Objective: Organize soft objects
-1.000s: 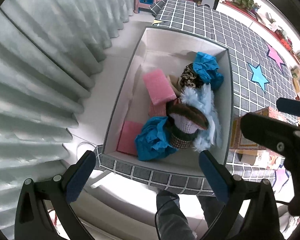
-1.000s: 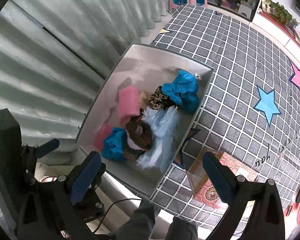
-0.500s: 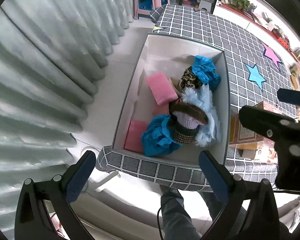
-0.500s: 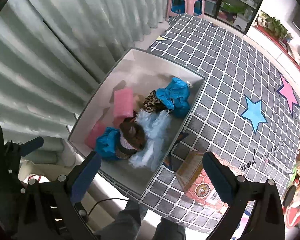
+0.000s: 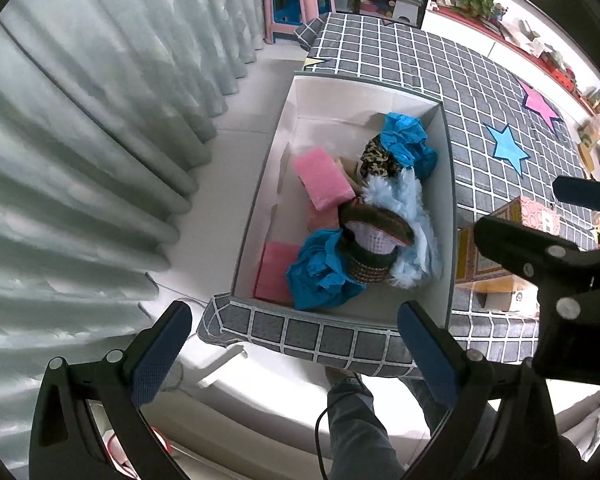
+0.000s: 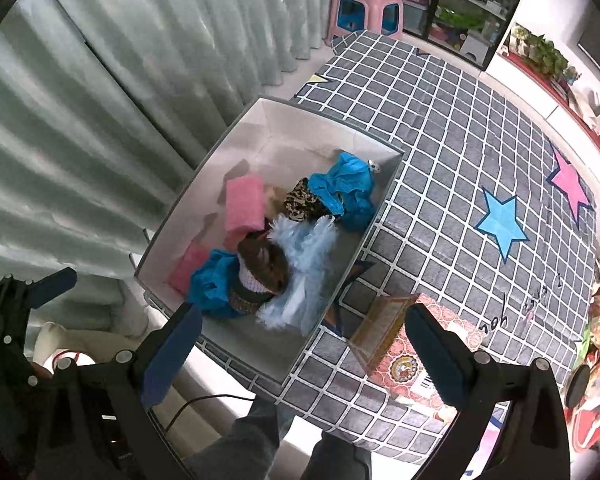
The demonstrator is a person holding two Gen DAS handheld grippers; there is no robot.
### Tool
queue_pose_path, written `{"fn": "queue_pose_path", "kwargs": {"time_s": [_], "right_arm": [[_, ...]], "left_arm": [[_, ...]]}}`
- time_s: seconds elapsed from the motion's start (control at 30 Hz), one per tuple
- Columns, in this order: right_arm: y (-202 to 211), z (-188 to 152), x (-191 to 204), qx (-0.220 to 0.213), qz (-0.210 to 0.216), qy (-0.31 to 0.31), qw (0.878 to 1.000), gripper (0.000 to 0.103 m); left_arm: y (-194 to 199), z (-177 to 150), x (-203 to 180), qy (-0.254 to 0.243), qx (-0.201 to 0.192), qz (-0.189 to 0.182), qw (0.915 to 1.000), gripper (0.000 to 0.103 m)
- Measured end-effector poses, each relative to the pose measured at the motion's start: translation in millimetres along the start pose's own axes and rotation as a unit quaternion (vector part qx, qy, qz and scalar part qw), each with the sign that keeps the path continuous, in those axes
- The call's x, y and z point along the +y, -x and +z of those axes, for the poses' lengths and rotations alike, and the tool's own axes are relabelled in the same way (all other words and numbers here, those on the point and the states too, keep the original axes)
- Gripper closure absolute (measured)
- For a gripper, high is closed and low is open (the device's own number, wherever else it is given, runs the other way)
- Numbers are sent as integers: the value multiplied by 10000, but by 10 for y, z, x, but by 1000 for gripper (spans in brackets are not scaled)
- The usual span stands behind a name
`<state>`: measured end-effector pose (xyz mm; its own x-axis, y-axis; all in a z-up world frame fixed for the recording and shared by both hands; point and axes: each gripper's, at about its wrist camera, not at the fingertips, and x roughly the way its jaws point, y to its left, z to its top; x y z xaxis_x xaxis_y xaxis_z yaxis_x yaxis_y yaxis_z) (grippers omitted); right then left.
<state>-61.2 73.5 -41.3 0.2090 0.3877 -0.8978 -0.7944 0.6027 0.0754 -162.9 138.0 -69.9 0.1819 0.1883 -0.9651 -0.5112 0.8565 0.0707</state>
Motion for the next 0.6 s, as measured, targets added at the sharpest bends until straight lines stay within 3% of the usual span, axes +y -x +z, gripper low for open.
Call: {"fn": "queue_pose_path", "kwargs": {"time_s": [0.6], "right_arm": [[22,-21,51,13,-70,-13,10000,1]], "left_arm": [[-31,1,45,-7,69,-67,10000,0]]}}
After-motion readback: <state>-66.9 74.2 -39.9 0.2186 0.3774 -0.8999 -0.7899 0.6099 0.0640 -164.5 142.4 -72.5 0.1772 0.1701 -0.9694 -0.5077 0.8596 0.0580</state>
